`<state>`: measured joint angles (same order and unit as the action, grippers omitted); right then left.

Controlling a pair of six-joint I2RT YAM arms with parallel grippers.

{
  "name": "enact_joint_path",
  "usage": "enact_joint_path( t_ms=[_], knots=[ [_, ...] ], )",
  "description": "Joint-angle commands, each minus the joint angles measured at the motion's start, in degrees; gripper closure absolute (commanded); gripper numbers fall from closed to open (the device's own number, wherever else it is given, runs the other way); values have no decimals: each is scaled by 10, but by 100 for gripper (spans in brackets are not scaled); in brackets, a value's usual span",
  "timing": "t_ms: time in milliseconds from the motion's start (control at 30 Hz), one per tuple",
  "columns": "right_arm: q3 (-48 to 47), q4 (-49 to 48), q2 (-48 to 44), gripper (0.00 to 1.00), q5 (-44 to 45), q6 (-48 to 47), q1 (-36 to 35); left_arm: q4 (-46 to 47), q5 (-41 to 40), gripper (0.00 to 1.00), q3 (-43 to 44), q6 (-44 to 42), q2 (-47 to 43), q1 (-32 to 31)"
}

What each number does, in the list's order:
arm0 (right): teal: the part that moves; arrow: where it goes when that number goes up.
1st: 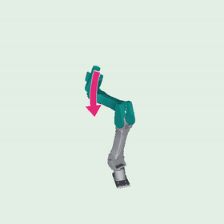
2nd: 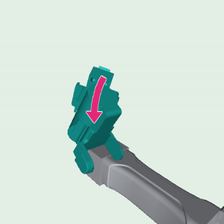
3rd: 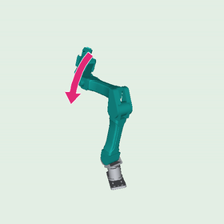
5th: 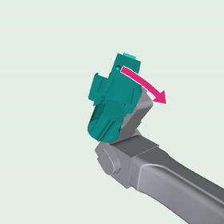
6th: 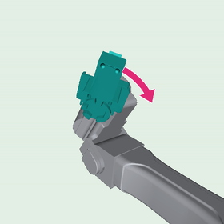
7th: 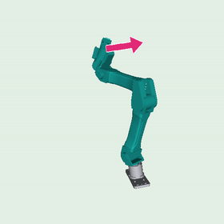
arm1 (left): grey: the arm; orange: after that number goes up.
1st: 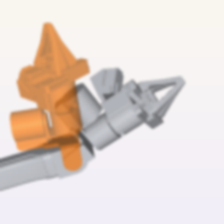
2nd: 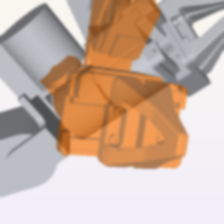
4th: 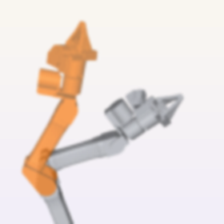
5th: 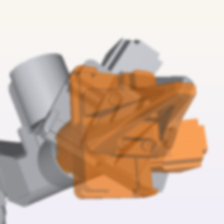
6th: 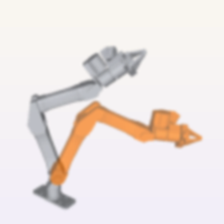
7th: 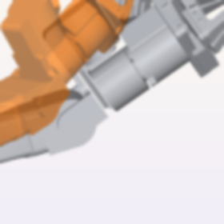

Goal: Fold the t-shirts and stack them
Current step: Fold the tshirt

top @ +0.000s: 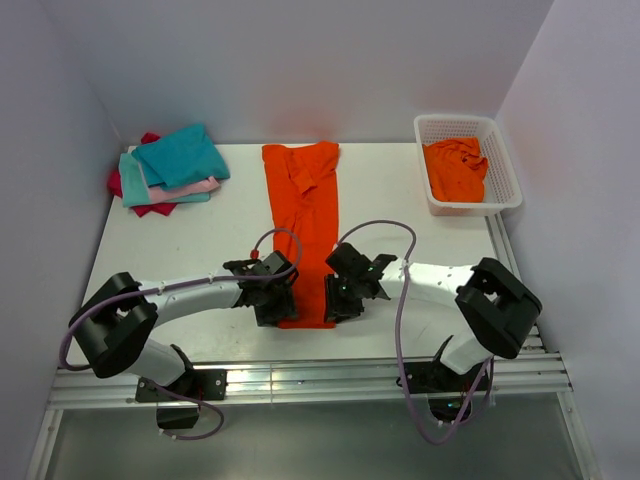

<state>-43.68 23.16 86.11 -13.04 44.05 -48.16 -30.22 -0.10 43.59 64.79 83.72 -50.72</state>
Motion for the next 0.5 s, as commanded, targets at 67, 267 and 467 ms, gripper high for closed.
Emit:
enact_joint_path(
  t_ms=[67,267,467],
  knots=[
    [-25,-9,14,69,4,9,-11,8,-10,46,2,-3,-4,-3],
    [-39,17,22,100,19,-3,-11,-10,-19,75,32,-25,12,-3],
    [-78,100,-37,100,40,-27,-11,-102,-42,98,91,-40,-27,-3]
  ],
)
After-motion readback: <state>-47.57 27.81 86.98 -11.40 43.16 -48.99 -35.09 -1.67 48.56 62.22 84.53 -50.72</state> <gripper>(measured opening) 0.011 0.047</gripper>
